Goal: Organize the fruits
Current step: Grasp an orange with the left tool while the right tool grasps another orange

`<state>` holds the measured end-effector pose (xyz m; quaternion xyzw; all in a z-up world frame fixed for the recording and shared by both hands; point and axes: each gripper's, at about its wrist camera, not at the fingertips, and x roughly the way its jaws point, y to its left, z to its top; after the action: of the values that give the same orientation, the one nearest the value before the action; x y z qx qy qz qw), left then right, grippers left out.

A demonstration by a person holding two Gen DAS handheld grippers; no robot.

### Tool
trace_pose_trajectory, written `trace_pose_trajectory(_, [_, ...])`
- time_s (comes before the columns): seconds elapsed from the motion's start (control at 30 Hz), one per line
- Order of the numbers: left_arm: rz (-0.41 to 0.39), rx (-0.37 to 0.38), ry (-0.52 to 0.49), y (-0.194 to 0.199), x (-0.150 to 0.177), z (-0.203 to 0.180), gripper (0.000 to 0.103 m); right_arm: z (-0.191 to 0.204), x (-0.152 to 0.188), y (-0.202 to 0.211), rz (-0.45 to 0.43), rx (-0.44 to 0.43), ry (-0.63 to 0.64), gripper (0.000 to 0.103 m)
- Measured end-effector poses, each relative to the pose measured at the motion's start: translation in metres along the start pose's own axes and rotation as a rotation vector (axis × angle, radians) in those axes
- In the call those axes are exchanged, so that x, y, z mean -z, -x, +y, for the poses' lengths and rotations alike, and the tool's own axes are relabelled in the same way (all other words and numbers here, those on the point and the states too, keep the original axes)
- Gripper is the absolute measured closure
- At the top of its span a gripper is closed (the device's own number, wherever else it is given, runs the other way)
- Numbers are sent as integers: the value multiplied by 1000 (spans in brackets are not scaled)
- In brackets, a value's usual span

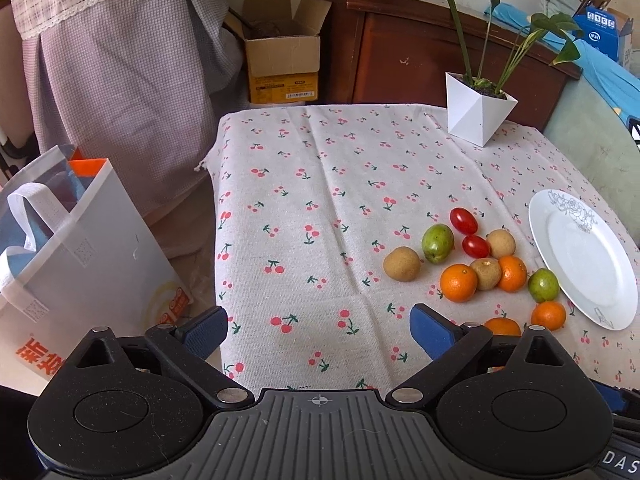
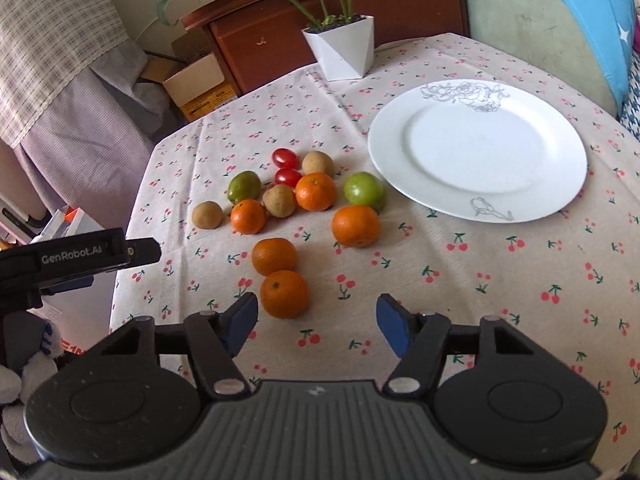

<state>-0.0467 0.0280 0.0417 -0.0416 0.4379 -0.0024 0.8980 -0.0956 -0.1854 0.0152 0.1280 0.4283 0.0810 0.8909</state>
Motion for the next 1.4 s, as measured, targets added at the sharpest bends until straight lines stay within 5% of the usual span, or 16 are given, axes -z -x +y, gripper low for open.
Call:
trace_pose_trajectory(0.17, [-6,9,-11,-2,1,-5,7,4,2,-9,-15,-32,14,55])
trace_pose_trajectory(0.33, [-5,21,-13,-4,3,-9,11,8,5,-16,-29,-11,55,58])
trace_pose_trajectory(0.43, [-7,41,-23,-4,4,-14,14,9,5,-17,-31,-19,70,73])
trace_pose_trajectory(0.93, [-6,150,-104,-10,17,-58,36,-29,-9,16,-60,85,-7,73])
trace_pose_trajectory(1.4, [-80,249,-165,-8,27,-91,43,-56,-40,26,-46,30,14,73])
